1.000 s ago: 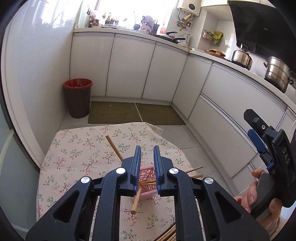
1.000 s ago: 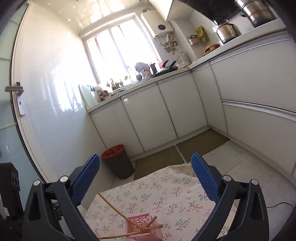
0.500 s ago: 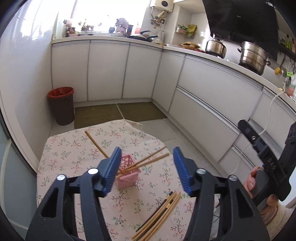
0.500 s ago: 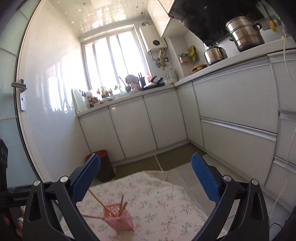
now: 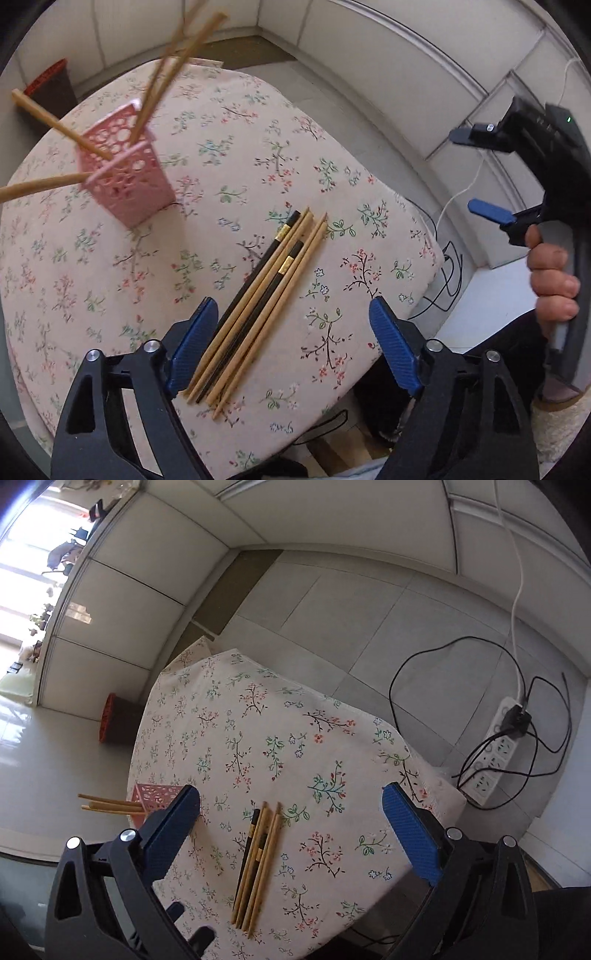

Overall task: Organize utensils
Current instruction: 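Lower the left tool onto the chopstick bundle and close on one chopstick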

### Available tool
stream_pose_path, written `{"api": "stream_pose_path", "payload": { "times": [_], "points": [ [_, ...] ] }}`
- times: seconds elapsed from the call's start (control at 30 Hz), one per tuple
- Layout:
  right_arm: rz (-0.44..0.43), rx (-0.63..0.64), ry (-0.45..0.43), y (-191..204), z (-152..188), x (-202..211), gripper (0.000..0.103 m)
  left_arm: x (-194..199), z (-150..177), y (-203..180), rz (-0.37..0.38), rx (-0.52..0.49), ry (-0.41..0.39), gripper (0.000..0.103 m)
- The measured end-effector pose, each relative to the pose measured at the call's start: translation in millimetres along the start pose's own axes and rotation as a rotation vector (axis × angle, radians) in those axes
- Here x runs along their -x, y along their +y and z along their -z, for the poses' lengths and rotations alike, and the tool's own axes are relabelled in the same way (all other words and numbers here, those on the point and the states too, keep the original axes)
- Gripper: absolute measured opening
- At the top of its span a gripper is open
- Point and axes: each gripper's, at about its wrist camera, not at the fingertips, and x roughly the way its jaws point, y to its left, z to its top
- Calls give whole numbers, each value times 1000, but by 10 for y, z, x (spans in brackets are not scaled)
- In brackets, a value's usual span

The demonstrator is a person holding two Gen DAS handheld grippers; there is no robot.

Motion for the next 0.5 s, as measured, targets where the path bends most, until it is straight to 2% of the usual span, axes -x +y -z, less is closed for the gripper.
{"api": "stream_pose_path", "payload": {
  "times": [0.03, 0.07, 0.17, 0.23, 0.33, 0.5],
  "points": [
    [-8, -26, 9, -60, -14, 3, 96, -143, -44, -82, -5, -48, 9, 61],
    [-14, -43, 13, -113, -33, 12, 96, -282, -95, -168, -23, -99, 16, 55],
    [-5, -70, -7, -209, -123, 71, 96, -622, -210, -401, -59, -255, 4, 47],
    [2, -79, -20, -239, -175, 112, 96, -805, -276, -496, -86, -305, 12, 39],
    [-13, -63, 5, -218, -204, 78, 96, -947, -373, -505, -77, -302, 27, 33],
    [-7, -9, 40, -127, -181, 17, 96, -1081, -455, -333, -30, -260, 72, 32]
  ]
}}
